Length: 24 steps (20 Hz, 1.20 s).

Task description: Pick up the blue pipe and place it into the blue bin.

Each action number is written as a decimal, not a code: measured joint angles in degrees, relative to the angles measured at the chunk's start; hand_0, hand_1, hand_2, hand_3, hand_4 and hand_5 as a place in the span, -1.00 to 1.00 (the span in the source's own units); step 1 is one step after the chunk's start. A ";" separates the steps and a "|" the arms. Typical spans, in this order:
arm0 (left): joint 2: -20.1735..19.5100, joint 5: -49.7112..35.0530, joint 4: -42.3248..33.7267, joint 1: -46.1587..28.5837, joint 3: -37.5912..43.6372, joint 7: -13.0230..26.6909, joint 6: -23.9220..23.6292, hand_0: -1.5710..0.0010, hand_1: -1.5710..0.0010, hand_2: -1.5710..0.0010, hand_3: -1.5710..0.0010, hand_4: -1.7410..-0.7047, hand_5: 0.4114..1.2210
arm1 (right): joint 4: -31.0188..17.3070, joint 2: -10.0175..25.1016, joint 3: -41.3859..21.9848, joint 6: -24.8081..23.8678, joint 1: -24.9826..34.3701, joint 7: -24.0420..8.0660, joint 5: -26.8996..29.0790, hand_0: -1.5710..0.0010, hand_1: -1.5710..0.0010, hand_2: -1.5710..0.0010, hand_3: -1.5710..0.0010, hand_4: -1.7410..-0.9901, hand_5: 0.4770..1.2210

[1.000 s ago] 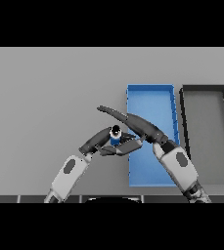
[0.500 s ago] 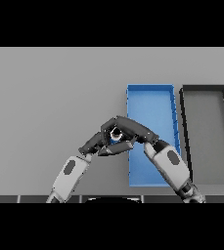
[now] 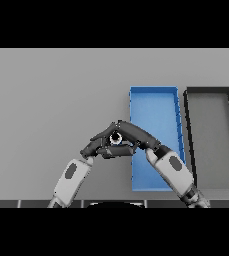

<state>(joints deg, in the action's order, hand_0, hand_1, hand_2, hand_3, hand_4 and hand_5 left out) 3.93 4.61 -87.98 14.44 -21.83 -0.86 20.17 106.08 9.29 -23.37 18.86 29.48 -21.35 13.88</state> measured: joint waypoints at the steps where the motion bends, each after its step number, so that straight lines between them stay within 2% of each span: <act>1: -0.47 0.60 -0.75 -0.48 0.16 0.44 -0.67 -1.00 -1.00 -1.00 -0.85 -0.97 1.00 | -0.45 -0.09 0.19 -0.32 0.17 0.55 -0.62 -0.98 -0.98 -0.98 -0.95 -0.97 0.92; 2: -0.95 2.36 -0.36 -0.19 0.39 -1.31 -1.76 -0.86 -0.71 -0.65 -0.48 -0.73 1.00 | -0.42 -0.21 -0.09 -0.52 -0.16 1.46 -1.31 -0.98 -0.98 -0.98 -0.96 -0.98 0.93; 3: -0.93 3.54 -0.37 0.31 0.24 -1.99 -1.97 -0.49 -0.37 -0.32 -0.19 -0.49 1.00 | -0.26 -0.07 0.29 -1.30 0.52 1.09 -1.77 -0.98 -0.98 -0.98 -0.97 -0.98 0.95; 4: -1.22 3.67 -0.32 -0.01 0.02 -2.04 -0.55 -0.19 -0.09 -0.05 0.05 -0.29 1.00 | -0.04 -0.06 0.00 -1.41 0.50 0.16 -1.83 -0.99 -0.99 -0.99 -0.98 -0.99 0.96; 6: -2.08 4.33 -0.13 -0.20 0.15 -1.97 2.47 0.24 0.30 0.33 0.39 0.03 1.00 | 0.28 -0.42 -0.45 -1.79 0.53 -2.38 -2.23 -0.99 -0.99 -0.99 -0.99 -0.99 0.97; 8: -2.07 6.26 -0.24 1.03 0.88 -0.93 4.10 0.51 0.55 0.57 0.61 0.27 0.52 | 1.29 -1.05 -0.40 -2.40 0.49 -3.66 -2.91 -0.99 -0.99 -1.00 -0.99 -0.99 0.98; 10: -1.66 6.06 -0.23 0.42 1.38 0.68 3.92 0.69 0.71 0.72 0.75 0.40 0.08 | 0.78 -1.17 0.07 -1.95 0.62 -3.90 -3.32 -1.00 -1.00 -1.00 -0.99 -1.00 0.99; 11: -1.42 5.70 -0.59 0.30 1.52 3.26 3.95 0.75 0.77 0.78 0.80 0.44 -0.11 | 0.59 -1.37 -0.48 -1.72 0.09 -3.01 -4.43 -1.00 -1.00 -1.00 -1.00 -1.00 0.99; 12: -1.46 5.53 -0.70 -0.42 1.40 2.50 3.90 0.80 0.82 0.82 0.84 0.47 -0.28 | 0.83 -1.20 -0.37 -1.58 -0.38 -2.79 -4.43 -1.00 -1.00 -1.00 -1.00 -1.00 0.99; 13: -1.38 5.39 -1.15 -1.06 1.49 3.41 3.51 0.84 0.85 0.86 0.87 0.49 -0.42 | 0.21 -1.68 -0.29 -1.53 -0.33 -2.39 -4.76 -1.00 -1.00 -1.00 -1.00 -1.00 0.99; 14: -1.12 4.45 -1.47 -0.45 1.98 5.98 3.87 0.87 0.88 0.89 0.90 0.49 -0.53 | 0.29 -1.86 -0.49 -1.53 -0.67 -1.44 -5.55 -1.00 -1.00 -1.00 -1.00 -1.00 1.00; 15: -0.44 3.92 -0.89 0.30 2.32 6.81 3.72 0.90 0.91 0.91 0.92 0.49 -0.62 | 0.10 -2.08 0.19 -1.41 0.07 -3.17 -4.98 -1.00 -1.00 -1.00 -1.00 -1.00 1.00; 16: -1.07 4.37 -1.04 -0.32 2.09 4.93 3.74 0.92 0.92 0.93 0.93 0.52 -0.69 | -0.23 -3.07 0.33 -1.46 0.12 -4.02 -4.44 -1.00 -1.00 -1.00 -1.00 -1.00 1.00; 18: -1.26 5.45 -0.05 -0.41 1.81 4.12 3.11 0.95 0.95 0.95 0.96 0.55 -0.79 | 0.17 -3.74 1.09 -1.55 -0.55 -4.49 -4.07 -1.00 -1.00 -1.00 -1.00 -1.00 1.00; 19: -1.23 6.14 0.31 -0.96 1.43 3.17 2.59 0.96 0.96 0.96 0.97 0.57 -0.82 | 0.63 -4.24 1.96 -1.09 -0.72 -4.85 -2.06 -1.00 -1.00 -1.00 -1.00 -1.00 1.00; 20: -1.25 6.08 -0.04 -0.83 1.33 3.37 2.61 0.97 0.97 0.97 0.97 0.58 -0.83 | 1.32 -5.36 2.77 -1.50 0.19 -6.53 0.24 -1.00 -1.00 -1.00 -1.00 -1.00 1.00; 21: -1.26 6.07 0.30 -0.96 1.47 4.03 2.53 0.97 0.98 0.98 0.98 0.59 -0.84 | 2.13 -5.04 3.90 -1.55 0.11 -6.12 1.49 -1.00 -1.00 -1.00 -1.00 -1.00 1.00; 23: -1.40 5.93 0.93 -0.26 1.90 4.62 2.59 0.98 0.98 0.98 0.99 0.61 -0.87 | 2.98 -6.25 6.40 -3.83 3.31 -10.46 5.68 -1.00 -1.00 -1.00 -1.00 -1.00 1.00; 24: -1.21 5.85 0.53 -0.38 1.66 4.76 2.60 0.99 0.99 0.99 0.99 0.61 -0.89 | 3.15 -5.78 8.22 -4.38 5.49 -12.29 7.54 -1.00 -1.00 -1.00 -1.00 -1.00 1.00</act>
<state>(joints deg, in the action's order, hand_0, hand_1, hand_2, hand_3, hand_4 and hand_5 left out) 2.72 10.47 -87.45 14.06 -20.16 3.90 22.77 109.23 3.52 -15.15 14.49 34.97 -33.65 21.42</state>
